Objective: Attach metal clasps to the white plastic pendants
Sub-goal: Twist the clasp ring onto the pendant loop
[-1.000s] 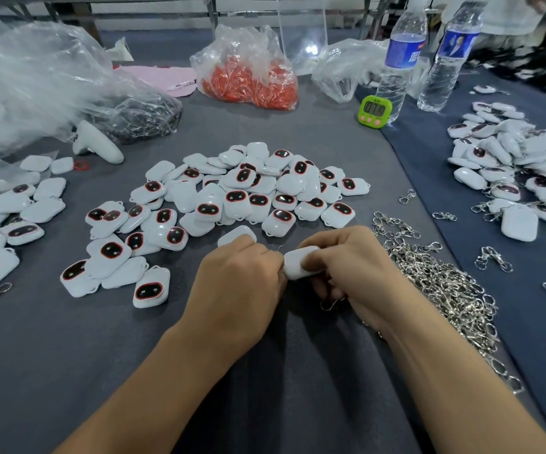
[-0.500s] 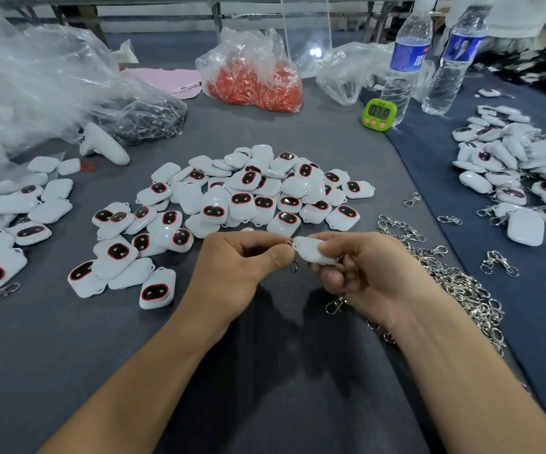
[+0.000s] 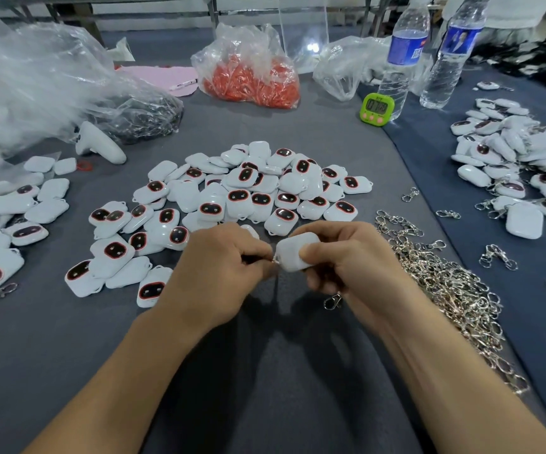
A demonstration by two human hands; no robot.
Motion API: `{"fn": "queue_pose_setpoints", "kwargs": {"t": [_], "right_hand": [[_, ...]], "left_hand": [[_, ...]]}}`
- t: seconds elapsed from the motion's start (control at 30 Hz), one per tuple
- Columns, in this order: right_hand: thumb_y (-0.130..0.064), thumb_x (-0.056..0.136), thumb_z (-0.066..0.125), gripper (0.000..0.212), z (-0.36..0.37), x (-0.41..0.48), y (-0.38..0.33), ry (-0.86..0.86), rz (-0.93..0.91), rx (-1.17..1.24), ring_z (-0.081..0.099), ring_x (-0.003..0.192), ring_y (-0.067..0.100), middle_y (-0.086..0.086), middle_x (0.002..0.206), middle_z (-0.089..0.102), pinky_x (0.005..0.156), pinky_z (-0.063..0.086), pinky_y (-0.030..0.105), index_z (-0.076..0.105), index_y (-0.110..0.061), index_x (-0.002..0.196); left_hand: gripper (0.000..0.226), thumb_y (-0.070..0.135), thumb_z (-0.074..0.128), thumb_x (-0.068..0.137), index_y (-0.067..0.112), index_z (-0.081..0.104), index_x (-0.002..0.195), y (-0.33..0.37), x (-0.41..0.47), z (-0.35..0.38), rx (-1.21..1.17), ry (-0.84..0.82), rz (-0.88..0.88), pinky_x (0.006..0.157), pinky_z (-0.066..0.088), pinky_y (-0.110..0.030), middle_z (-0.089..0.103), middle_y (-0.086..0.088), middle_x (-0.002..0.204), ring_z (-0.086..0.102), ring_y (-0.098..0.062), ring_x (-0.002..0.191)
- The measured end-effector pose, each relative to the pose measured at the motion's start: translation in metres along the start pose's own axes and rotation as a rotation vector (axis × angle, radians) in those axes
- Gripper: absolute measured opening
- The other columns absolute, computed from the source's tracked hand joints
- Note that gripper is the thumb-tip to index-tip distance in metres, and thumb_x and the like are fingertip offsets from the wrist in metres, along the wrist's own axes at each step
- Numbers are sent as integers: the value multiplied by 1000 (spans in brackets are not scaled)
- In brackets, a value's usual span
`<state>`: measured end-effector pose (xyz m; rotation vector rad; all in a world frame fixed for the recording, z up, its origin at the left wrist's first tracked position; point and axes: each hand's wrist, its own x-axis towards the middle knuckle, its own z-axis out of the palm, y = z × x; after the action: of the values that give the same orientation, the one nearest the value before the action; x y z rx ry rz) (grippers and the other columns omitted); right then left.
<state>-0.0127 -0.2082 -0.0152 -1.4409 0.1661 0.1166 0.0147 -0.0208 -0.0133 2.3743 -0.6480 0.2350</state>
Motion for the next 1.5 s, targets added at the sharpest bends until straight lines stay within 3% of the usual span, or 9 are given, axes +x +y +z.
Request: {"fn": "queue_pose_setpoints", "kwargs": {"t": [0.1, 0.2, 0.43, 0.6, 0.73, 1.07, 1.2, 1.33, 1.5], "right_hand": [[12, 85, 59, 24, 6, 1, 4, 19, -2, 21, 47, 39, 16, 14, 68, 70, 35, 29, 20, 76, -4, 87], [8, 87, 57, 32, 4, 3, 0, 20, 61, 185, 48, 39, 14, 11, 67, 71, 38, 30, 19, 81, -10, 76], [8, 87, 54, 25, 2, 2, -2, 13, 117, 339, 48, 39, 13, 13, 67, 68, 37, 31, 18, 77, 0, 93], [8, 86, 58, 25, 4, 2, 1, 75, 26, 190, 46, 38, 15, 13, 68, 70, 37, 29, 20, 78, -6, 82], [9, 82, 64, 19, 14, 0, 8, 123, -118, -19, 47, 39, 18, 14, 63, 65, 34, 31, 21, 75, -7, 81], [3, 88, 53, 35, 5, 2, -1, 115, 96, 278, 46, 37, 12, 10, 59, 62, 33, 26, 18, 81, -8, 71], [5, 87, 57, 29, 8, 1, 2, 154, 1, 207, 46, 38, 15, 14, 64, 66, 35, 27, 19, 79, -8, 74], [-11, 87, 73, 9, 21, -2, 14, 284, -321, -399, 56, 49, 20, -1, 59, 66, 48, 43, 30, 75, -17, 80], [4, 88, 57, 20, 11, 3, 4, 196, -60, 116, 46, 38, 16, 16, 61, 64, 35, 30, 19, 75, -4, 83]], "left_hand": [[13, 23, 86, 75, 30, 79, 82, -3, -1, 4, 142, 19, 101, 68, 44, -28, 61, 11, 72, 54, -9, 74], [12, 22, 87, 75, 30, 77, 78, -4, 0, 4, -217, 122, -85, 66, 46, -11, 70, 16, 72, 64, -2, 71], [11, 32, 81, 65, 26, 80, 74, 7, 3, 14, -895, 11, -352, 72, 52, -18, 73, 6, 74, 65, -5, 74], [15, 16, 86, 75, 29, 79, 74, 1, 3, 7, -289, 112, -116, 68, 43, -8, 70, 15, 71, 64, -3, 72], [5, 15, 83, 78, 16, 78, 77, 0, 1, 10, 217, 77, 156, 70, 39, -28, 64, 1, 70, 48, -13, 74], [11, 15, 81, 81, 26, 83, 80, 4, 5, 15, -700, 14, -329, 68, 49, -13, 76, 6, 73, 68, -2, 69], [11, 16, 83, 80, 27, 81, 81, 3, 3, 11, -312, 76, -111, 68, 46, -15, 73, 11, 72, 66, -4, 72], [9, 10, 77, 80, 12, 76, 72, 1, 2, 18, 343, 78, 210, 65, 38, -30, 62, -2, 64, 52, -21, 71], [7, 24, 81, 80, 30, 80, 84, 2, 0, 18, -272, 93, -189, 63, 41, -11, 71, 15, 70, 61, 2, 67]]}}
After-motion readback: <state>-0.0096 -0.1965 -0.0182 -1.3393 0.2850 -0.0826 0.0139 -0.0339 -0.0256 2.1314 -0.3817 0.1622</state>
